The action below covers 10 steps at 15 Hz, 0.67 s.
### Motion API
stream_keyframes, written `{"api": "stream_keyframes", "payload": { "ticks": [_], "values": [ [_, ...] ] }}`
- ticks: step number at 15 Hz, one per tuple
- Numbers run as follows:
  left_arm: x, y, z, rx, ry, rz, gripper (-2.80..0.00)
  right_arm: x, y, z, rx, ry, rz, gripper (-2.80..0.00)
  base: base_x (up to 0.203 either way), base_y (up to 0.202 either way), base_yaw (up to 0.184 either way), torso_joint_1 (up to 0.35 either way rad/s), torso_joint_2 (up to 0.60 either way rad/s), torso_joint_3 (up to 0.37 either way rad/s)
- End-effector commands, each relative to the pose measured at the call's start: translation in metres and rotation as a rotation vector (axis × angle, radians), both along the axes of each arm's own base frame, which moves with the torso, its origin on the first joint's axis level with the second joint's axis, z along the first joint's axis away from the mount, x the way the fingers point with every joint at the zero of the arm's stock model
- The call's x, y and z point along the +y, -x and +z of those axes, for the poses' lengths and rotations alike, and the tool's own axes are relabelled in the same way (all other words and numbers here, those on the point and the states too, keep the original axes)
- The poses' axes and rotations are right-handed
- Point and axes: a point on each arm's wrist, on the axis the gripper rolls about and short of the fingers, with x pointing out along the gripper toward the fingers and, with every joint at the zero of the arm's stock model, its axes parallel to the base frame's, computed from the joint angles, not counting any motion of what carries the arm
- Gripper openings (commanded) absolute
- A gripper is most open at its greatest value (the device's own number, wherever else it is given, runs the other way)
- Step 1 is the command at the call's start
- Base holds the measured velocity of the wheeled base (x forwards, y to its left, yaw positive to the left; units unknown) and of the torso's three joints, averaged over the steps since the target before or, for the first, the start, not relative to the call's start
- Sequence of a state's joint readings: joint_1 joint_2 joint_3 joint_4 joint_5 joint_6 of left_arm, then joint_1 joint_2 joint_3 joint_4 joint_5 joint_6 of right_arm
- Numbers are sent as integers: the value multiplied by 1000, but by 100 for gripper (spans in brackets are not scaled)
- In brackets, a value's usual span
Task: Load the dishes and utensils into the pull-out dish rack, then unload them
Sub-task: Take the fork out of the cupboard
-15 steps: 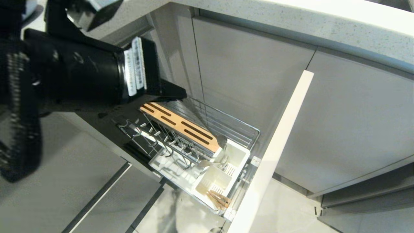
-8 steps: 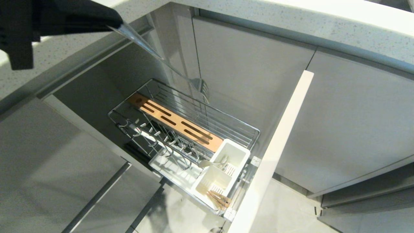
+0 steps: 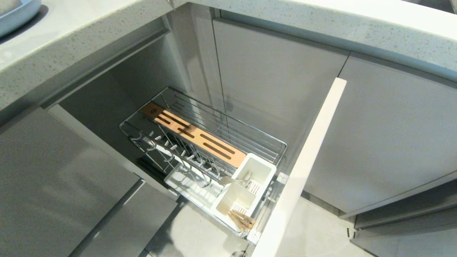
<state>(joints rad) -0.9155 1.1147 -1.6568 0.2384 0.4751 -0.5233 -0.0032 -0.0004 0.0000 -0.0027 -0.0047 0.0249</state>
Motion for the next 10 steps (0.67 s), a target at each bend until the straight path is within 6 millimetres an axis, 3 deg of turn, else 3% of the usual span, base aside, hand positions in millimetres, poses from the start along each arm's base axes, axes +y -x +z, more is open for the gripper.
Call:
{"api": "stream_keyframes", "payload": {
  "ticks": [1,4,10],
  "values": [
    [32,21,10,-93,90,80,-280,0,0,0,-3,0,0,-280,0,0,0,0,0,0],
    [54,39,17,-187,146,234,-280,0,0,0,-3,0,0,-280,0,0,0,0,0,0],
    [65,63,20,-297,127,563,-280,0,0,0,-3,0,0,-280,0,0,0,0,0,0]
  ]
}}
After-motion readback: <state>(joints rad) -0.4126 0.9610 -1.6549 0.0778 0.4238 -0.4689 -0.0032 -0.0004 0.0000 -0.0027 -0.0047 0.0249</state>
